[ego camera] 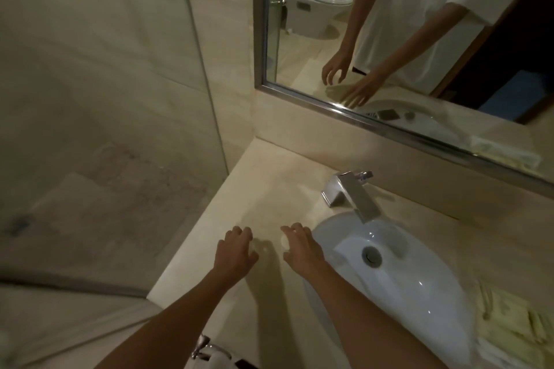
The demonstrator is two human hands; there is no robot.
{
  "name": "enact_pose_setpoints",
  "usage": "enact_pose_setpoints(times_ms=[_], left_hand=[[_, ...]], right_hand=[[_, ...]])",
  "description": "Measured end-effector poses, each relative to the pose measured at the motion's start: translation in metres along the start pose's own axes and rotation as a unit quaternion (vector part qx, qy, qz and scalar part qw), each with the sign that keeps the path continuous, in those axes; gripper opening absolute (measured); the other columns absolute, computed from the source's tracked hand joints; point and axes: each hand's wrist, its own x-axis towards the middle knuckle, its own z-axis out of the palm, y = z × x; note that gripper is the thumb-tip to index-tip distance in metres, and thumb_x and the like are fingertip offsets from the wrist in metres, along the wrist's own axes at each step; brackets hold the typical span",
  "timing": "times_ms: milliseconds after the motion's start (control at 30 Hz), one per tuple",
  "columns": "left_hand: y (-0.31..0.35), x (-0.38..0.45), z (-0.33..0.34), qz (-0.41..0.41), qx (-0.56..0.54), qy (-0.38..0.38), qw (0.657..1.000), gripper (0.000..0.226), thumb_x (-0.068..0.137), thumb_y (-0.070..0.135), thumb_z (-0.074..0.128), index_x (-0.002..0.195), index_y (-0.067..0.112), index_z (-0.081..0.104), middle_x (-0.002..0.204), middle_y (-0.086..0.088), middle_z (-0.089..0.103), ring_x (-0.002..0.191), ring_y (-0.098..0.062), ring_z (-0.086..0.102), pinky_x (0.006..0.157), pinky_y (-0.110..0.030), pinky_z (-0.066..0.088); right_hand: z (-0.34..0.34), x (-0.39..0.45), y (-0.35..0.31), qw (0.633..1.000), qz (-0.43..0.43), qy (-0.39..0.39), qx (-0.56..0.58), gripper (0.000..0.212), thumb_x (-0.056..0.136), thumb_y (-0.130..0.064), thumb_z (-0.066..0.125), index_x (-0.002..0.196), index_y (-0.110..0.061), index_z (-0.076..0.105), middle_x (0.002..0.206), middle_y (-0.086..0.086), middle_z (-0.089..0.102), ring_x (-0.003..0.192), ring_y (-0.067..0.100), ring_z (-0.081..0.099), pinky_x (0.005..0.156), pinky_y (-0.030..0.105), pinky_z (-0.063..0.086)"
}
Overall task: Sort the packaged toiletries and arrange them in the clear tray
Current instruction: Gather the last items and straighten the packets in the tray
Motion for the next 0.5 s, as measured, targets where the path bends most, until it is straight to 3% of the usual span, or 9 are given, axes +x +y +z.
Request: enact_pose_setpoints(times_ms=[133,267,500], left_hand=[[-0.008,0.001,0.0,0.001,-0.008,0.006,1.0,0.033,0.084,0.029,0.06,0.113,0.017,0.051,0.116,-0.006,0.052,0.105,-0.025,0.051,0.086,-0.036,0.044],[-0.009,0.003,0.002,0.014,-0.008,0.002,1.0,0.031,0.085,0.028,0.059,0.112,0.016,0.051,0.115,-0.007,0.053,0.103,-0.025,0.05,0.085,-0.035,0.045],[0.023,0.009,0.009,0.064,0.004,-0.022,0.998,0.029,0.086,0.029,0.059,0.111,0.016,0.051,0.113,-0.006,0.054,0.102,-0.025,0.051,0.085,-0.036,0.047]], right_hand=[[0.012,0.006,-0.003,1.0,-0.011,0.024,-0.002,0.038,0.09,-0.007,0.054,0.126,-0.018,0.048,0.128,0.004,0.045,0.121,0.023,0.041,0.088,0.033,0.046],[0.022,0.004,0.003,0.999,-0.019,0.048,0.019,0.035,0.088,0.0,0.051,0.118,-0.017,0.052,0.121,0.004,0.047,0.114,0.025,0.044,0.086,0.032,0.045],[0.002,-0.019,0.036,0.995,0.028,0.073,0.055,0.037,0.086,-0.009,0.06,0.121,-0.018,0.052,0.122,0.003,0.048,0.116,0.022,0.042,0.089,0.03,0.047]])
